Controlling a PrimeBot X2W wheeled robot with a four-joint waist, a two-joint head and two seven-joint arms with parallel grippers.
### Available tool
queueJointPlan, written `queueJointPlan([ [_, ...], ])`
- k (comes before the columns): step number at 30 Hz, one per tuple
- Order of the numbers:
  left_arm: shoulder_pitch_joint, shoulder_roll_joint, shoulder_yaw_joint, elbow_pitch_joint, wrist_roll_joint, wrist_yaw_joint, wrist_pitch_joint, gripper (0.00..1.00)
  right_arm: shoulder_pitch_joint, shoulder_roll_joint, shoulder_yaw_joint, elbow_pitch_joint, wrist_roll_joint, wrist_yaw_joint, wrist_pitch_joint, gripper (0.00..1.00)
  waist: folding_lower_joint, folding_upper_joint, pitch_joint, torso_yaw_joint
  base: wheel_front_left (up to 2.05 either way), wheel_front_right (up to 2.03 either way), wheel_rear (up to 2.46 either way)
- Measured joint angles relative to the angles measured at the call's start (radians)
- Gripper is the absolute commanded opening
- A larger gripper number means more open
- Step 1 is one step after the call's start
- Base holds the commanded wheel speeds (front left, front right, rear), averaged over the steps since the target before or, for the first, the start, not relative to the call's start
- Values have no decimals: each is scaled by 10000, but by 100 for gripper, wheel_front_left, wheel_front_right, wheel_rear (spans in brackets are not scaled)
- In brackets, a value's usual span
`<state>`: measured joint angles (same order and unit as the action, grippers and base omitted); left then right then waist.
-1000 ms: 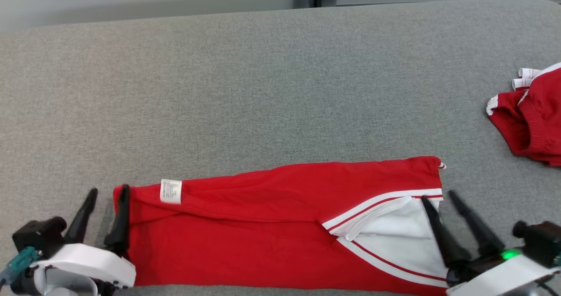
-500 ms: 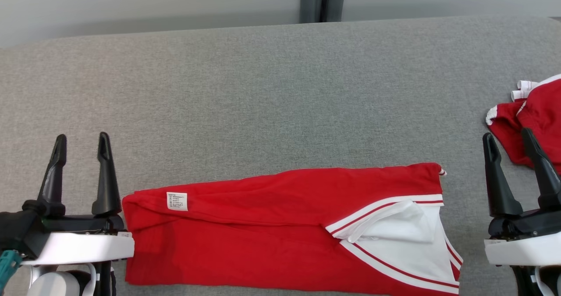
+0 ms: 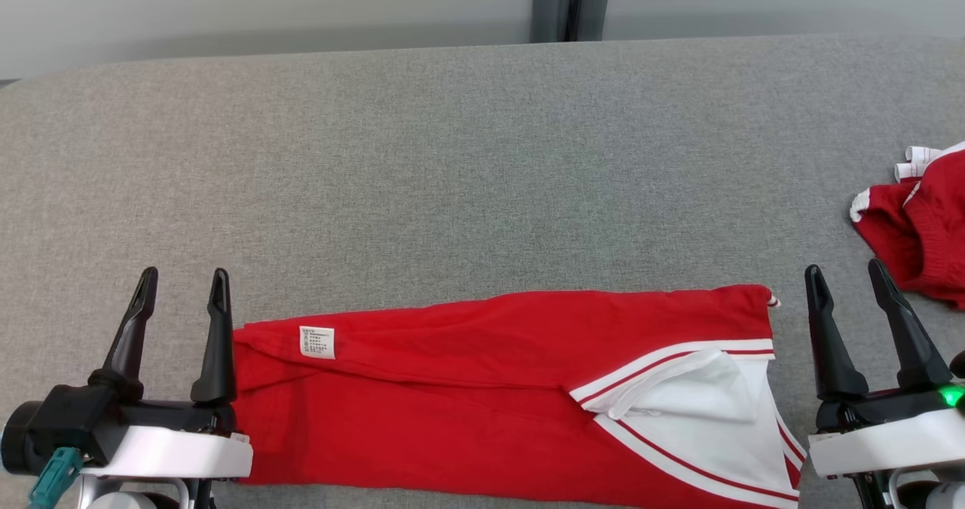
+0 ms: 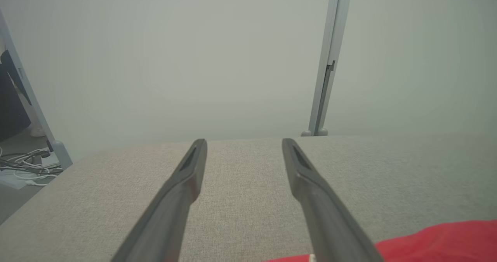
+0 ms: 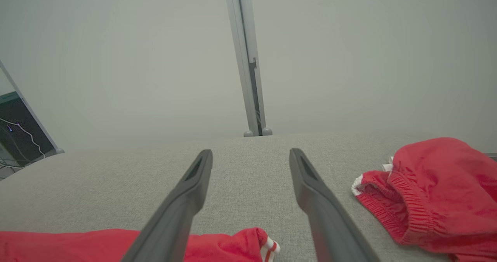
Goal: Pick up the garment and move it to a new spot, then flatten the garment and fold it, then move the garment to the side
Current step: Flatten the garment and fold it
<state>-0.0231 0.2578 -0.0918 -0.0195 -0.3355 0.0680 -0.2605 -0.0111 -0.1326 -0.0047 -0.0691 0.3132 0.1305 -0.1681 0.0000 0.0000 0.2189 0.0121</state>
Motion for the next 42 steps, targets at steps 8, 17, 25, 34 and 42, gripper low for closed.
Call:
queueJointPlan([
  [8, -49, -105, 2, 330, 25, -201, 0, 100, -58, -36, 8, 236, 38, 0, -58, 100, 0, 0, -33, 54, 0, 0, 0],
  [17, -85, -144, 21, 420, 38, -251, 0, 100, -298, -69, -153, 688, 123, 0, -58, 100, 0, 0, 43, 38, 0, 0, 0],
  [25, -304, -209, -79, 516, 19, -332, 0, 100, -425, -35, 339, 2719, 516, 0, -48, 100, 0, 0, 242, 176, 0, 0, 0],
  [34, -452, -265, -98, 627, 8, -407, 0, 100, -804, 31, 1638, 4730, 1367, -4, 27, 100, 0, 0, 390, 207, 0, 0, 0],
  [42, -478, -251, 13, 688, 21, -420, 0, 100, -762, -410, 2727, 4748, 2449, -31, 585, 47, 0, 0, 336, 135, 0, 0, 0],
])
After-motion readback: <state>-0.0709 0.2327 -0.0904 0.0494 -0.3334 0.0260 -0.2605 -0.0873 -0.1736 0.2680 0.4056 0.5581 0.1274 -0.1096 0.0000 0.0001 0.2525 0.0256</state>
